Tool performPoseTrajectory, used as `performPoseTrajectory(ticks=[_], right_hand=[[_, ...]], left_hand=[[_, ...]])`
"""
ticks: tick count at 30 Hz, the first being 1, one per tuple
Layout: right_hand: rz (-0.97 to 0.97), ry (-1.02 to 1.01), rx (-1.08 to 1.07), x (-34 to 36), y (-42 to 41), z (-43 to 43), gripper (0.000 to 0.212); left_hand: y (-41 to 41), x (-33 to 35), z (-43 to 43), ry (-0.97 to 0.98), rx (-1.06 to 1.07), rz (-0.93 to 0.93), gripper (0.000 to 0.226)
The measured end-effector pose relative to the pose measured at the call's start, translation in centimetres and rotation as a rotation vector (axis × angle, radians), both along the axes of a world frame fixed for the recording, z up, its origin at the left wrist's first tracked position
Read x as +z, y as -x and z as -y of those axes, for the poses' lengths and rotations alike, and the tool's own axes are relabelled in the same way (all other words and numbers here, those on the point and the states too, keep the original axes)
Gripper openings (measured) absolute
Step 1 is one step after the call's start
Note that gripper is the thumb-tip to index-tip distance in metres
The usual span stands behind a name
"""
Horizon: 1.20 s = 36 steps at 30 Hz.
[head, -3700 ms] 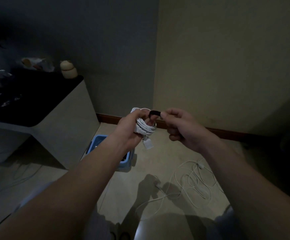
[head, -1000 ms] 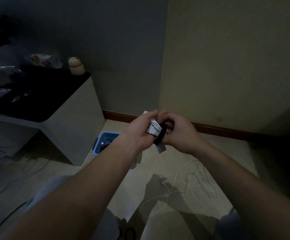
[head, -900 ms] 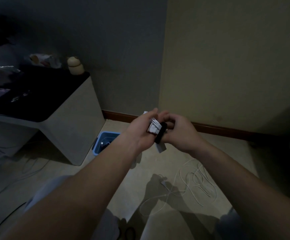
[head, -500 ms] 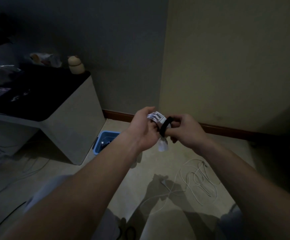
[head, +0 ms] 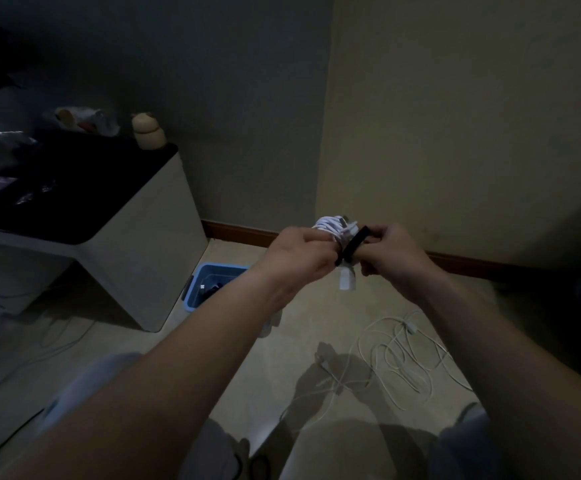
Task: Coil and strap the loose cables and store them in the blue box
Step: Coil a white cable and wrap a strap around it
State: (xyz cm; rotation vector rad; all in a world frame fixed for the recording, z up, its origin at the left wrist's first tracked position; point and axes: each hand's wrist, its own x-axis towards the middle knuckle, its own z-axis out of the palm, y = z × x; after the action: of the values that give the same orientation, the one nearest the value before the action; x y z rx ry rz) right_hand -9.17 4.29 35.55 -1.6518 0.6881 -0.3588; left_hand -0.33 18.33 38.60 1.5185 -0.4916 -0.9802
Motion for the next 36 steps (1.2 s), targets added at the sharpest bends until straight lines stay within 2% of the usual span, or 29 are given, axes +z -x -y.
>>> performPoseTrajectory(ticks=[2, 7, 12, 19, 23, 30, 36], right_hand=[[0.002, -0.02, 0.002, 0.1, -0.1, 0.0, 0.023], [0.01, -0.076, 0.036, -0.3, -0.2, 0.1, 0.022], [0.007, -0.14, 0.061, -0.6, -0.1, 0.7, 0.017], [-0.002, -0.183, 0.151, -0.3, 0.3, 0.8, 0.027], [-0.031, -0.164, 0.216, -0.2, 0.5, 0.9, 0.026], [-0.078, -0.058, 0.343, 0.2, 0.8, 1.0, 0.02], [-0.101, -0.159, 0.349, 0.7, 1.0, 0.6, 0.017]], left_hand=[[-0.1, -0.2, -0.4, -0.074, 0.002, 0.242, 0.022], [-0.6, -0.5, -0.7, -0.143, -0.046, 0.562, 0.022], [-0.6, -0.2, -0.9, -0.102, -0.134, 0.654, 0.026], [-0.9, -0.2, -0.8, -0.092, -0.181, 0.752, 0.023], [-1.3, -0.6, -0.5, -0.104, -0.206, 0.928, 0.017], [-1.3, -1.3, -0.2, -0.129, -0.249, 1.357, 0.01], [-1.3, -1.4, -0.1, -0.073, -0.235, 1.492, 0.015]])
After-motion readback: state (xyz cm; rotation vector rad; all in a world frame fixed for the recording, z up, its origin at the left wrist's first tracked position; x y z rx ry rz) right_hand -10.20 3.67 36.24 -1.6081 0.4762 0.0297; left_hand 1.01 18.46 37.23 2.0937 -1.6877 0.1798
